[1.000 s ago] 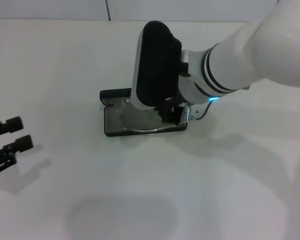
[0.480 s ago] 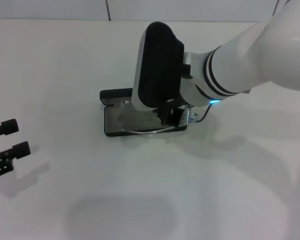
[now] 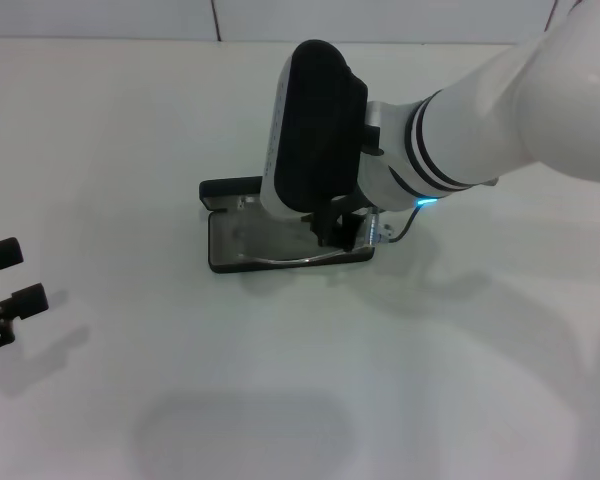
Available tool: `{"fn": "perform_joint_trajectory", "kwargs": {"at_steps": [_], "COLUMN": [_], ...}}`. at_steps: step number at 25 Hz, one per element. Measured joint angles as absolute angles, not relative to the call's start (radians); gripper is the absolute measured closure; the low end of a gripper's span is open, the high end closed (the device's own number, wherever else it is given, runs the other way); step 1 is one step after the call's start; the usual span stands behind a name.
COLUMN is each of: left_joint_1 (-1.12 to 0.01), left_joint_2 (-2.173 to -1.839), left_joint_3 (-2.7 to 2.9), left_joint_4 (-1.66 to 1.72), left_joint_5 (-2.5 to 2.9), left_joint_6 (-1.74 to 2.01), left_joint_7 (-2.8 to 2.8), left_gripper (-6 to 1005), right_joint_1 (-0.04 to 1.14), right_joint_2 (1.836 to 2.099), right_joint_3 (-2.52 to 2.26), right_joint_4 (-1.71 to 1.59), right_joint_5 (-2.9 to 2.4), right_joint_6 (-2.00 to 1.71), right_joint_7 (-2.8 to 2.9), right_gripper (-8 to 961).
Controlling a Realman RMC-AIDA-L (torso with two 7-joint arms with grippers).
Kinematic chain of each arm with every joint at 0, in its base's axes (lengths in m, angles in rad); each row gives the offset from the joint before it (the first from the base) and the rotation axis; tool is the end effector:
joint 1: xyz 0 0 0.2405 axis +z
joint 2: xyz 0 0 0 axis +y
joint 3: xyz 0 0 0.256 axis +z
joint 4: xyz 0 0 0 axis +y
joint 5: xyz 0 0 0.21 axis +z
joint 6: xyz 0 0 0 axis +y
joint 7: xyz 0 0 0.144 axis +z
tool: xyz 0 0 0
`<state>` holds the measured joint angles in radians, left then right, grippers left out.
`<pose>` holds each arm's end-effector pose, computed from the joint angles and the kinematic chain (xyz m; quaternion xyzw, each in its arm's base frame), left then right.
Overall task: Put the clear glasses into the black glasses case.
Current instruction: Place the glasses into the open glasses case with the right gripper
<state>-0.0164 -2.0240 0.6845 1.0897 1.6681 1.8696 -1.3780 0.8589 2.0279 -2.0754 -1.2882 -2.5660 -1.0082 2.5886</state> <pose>-0.3177 0.2014 0.1106 -0.9112 -0.1845 -0.2808 0.2383 0.0639 0.3559 -0.1103 -0.9634 -0.0636 -0.1623 0.2036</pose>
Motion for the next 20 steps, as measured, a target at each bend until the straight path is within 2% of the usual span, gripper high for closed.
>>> {"fn": "perform_joint_trajectory", "kwargs": {"at_steps": [20], "left_joint_1": [-0.026], "left_joint_2": [-2.029], "left_joint_3": [0.684], "left_joint_4": [1.092], "left_joint_5": [1.666], "left_joint_6": [1.872], "left_joint_7": [-1.385], "left_gripper": [426], "right_joint_1": [0.869], "right_joint_2": [2.028], "right_joint_3": [-2.063], "right_joint_4": [-1.299], "right_joint_5": [-2.597], "right_joint_6": [-0.991], "right_joint_7": [2.584], "right_gripper": [847]}}
